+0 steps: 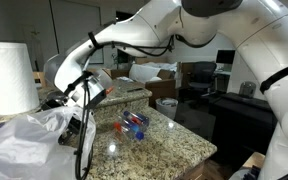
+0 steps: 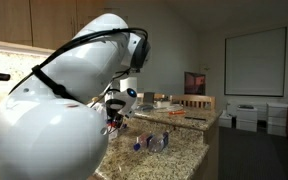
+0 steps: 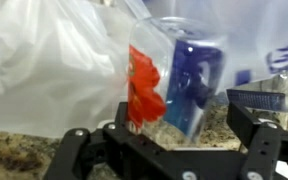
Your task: Put the plastic bottles in the plastic bag
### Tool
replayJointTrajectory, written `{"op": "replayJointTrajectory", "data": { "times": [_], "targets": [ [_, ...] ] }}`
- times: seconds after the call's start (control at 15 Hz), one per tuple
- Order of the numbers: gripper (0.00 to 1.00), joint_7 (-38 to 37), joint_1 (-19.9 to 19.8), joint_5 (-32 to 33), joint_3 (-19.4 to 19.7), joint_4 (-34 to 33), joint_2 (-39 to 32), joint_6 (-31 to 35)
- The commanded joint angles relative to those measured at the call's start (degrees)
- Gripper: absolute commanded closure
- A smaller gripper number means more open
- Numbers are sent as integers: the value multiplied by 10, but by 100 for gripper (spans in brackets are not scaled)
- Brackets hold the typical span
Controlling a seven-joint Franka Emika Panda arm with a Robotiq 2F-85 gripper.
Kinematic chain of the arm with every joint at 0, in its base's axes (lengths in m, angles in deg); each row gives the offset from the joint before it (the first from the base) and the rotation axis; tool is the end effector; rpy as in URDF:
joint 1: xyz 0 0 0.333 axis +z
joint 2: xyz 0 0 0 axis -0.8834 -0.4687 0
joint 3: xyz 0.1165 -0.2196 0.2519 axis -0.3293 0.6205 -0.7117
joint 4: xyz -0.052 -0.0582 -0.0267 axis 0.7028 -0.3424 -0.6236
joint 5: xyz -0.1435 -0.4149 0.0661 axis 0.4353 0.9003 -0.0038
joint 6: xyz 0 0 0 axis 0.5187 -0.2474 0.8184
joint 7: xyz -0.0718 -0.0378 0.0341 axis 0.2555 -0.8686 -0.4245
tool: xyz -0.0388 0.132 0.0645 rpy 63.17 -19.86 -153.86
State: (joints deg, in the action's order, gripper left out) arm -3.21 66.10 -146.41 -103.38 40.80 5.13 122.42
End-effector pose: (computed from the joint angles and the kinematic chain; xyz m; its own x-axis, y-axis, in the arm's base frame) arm 0.5883 0.4538 0.2067 0.9066 -0.3882 -0.1656 -0.3760 -0.5648 -0.7346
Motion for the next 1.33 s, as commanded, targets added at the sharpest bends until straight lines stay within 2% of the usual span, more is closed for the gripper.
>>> {"op": "replayJointTrajectory", "data": {
  "times": [0.0,0.27,0.33,0.4,0.73,0.93,1.13,1.27],
  "targets": [
    [0,24,-42,-16,-20,-19,-57,-59],
    [0,20,-48,-10,-20,-18,-59,-63],
    [25,20,-45,-10,-20,-17,-57,-54],
    [26,15,-38,-6,-17,-12,-46,-44],
    [56,14,-20,-3,-19,19,-11,33],
    [71,2,-13,-6,-14,75,48,96],
    [75,3,-23,-8,-20,132,111,121],
    [75,2,-25,0,-19,159,151,93]
  ]
}}
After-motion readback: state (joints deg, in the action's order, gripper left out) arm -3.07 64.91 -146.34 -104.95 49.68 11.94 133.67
